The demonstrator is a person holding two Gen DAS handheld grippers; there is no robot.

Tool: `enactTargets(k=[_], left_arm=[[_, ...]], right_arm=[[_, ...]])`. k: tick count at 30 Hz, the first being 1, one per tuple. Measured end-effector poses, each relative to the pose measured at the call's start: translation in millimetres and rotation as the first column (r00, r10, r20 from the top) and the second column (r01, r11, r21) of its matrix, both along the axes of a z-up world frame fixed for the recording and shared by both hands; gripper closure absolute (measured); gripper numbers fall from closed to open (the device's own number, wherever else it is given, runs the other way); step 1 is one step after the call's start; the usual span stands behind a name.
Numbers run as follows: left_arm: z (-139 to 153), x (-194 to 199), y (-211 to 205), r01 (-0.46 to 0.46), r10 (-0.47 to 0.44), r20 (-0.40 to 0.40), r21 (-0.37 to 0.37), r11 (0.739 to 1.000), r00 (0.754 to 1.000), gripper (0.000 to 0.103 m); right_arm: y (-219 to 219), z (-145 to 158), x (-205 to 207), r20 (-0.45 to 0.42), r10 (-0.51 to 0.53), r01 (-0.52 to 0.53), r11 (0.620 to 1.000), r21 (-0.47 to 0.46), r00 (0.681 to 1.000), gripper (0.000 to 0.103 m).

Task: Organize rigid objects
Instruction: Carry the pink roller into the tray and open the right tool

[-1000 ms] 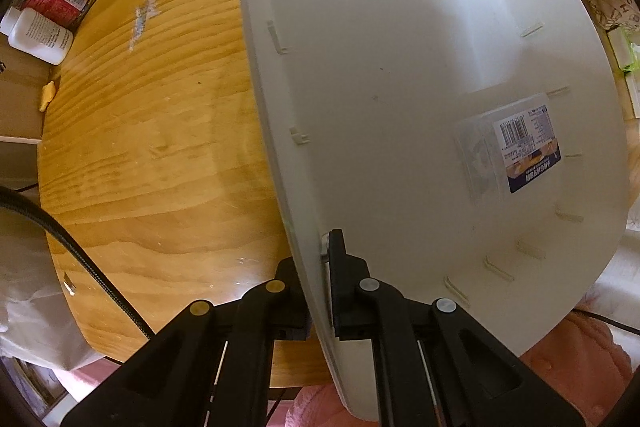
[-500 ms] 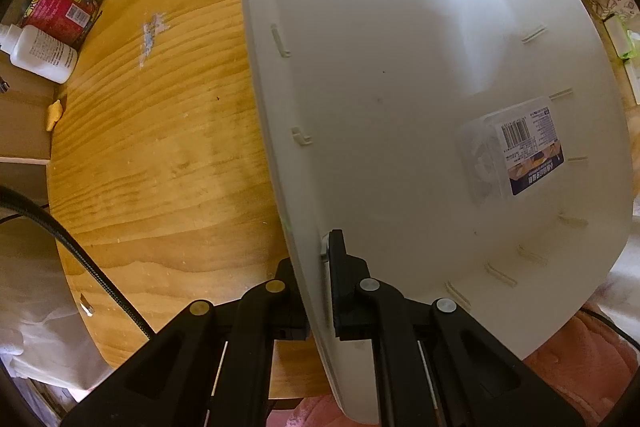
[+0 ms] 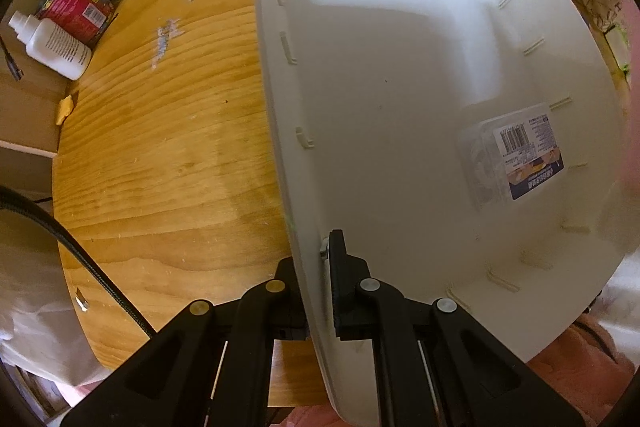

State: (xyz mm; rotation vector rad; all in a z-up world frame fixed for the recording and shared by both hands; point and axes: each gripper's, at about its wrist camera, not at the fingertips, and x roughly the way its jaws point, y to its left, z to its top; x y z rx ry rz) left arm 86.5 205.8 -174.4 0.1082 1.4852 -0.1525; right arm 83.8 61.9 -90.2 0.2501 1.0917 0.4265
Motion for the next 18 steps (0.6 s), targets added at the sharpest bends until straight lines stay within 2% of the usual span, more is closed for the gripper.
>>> enactTargets(k=[4, 10, 14, 18], left_arm=[[2.7, -6.5, 2.7, -0.015, 0.015, 0.014, -0.005, 1.000, 1.000, 0.096], [6.3, -17.6, 3.0, -0.019, 0.019, 0.031, -0.002, 1.000, 0.999, 0.096], [6.4, -21.8, 2.2, -0.029, 0.029, 0.035, -0.002, 1.000, 0.999, 0.096], [6.9, -24.2, 2.2, -0.035, 0.035, 0.040, 0.001, 0.999, 0.999, 0.095]], right_arm=[[6.5, -2.5, -0.6, -0.010, 0.043, -0.043, 0.999, 0.024, 0.999, 0.077], [8.6, -6.6, -3.1, -0.031, 0.054, -0.052, 0.997, 0.056, 0.998, 0.075], [3.3, -6.4, -5.1, -0.029, 0.038, -0.035, 0.996, 0.077, 0.999, 0.053], [-6.1, -2.1, -10.7, 0.000, 0.011, -0.011, 0.997, 0.075, 1.000, 0.048]])
